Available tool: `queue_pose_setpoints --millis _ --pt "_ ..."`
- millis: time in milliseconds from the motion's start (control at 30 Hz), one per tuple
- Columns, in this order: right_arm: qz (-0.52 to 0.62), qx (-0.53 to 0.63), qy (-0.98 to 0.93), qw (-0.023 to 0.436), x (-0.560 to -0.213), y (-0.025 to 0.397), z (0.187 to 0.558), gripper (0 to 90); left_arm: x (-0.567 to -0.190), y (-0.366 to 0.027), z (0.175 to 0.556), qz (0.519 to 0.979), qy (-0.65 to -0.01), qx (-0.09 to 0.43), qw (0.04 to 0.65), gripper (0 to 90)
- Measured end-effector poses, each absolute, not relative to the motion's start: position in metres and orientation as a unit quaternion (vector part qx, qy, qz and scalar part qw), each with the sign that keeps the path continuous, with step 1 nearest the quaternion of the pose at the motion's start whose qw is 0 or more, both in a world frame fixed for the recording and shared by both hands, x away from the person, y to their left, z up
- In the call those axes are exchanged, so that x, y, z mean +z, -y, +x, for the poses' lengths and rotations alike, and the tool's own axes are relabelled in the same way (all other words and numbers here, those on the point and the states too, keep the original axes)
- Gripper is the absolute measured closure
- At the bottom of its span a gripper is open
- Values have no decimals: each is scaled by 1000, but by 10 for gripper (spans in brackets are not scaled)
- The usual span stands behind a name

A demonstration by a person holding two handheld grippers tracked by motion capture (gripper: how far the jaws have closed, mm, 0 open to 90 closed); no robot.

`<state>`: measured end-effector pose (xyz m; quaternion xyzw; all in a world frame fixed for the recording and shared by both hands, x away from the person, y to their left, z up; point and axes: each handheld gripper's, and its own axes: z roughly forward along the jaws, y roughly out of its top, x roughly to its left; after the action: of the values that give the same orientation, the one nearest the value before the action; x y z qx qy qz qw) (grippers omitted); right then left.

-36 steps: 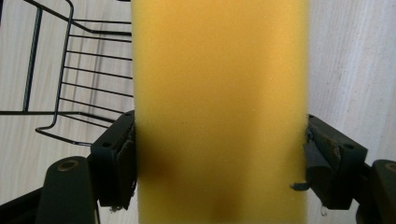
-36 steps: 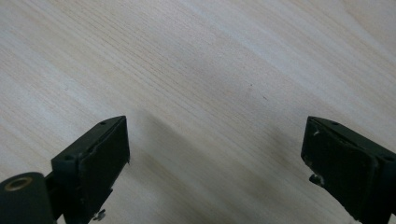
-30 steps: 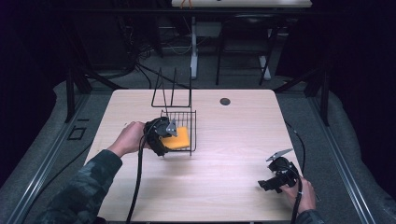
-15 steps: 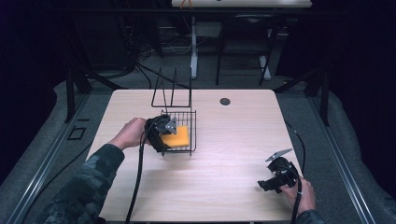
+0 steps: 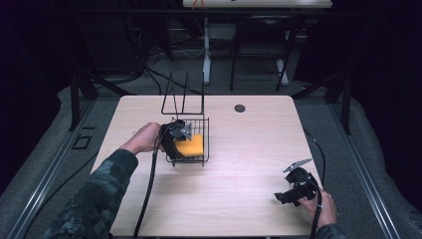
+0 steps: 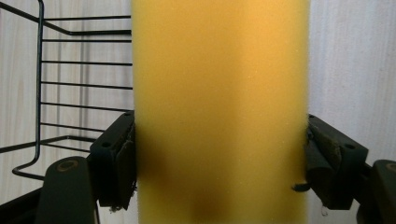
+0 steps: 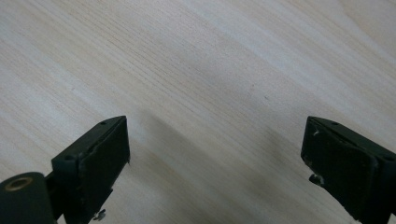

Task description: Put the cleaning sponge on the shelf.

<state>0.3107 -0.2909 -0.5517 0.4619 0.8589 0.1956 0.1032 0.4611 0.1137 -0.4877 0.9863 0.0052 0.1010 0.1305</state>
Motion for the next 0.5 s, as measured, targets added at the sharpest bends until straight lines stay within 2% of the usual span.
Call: queue_pose_setpoints --millis 500 --pt "463 194 -859 101 -555 292 312 75 -506 -113 476 992 -1 68 109 227"
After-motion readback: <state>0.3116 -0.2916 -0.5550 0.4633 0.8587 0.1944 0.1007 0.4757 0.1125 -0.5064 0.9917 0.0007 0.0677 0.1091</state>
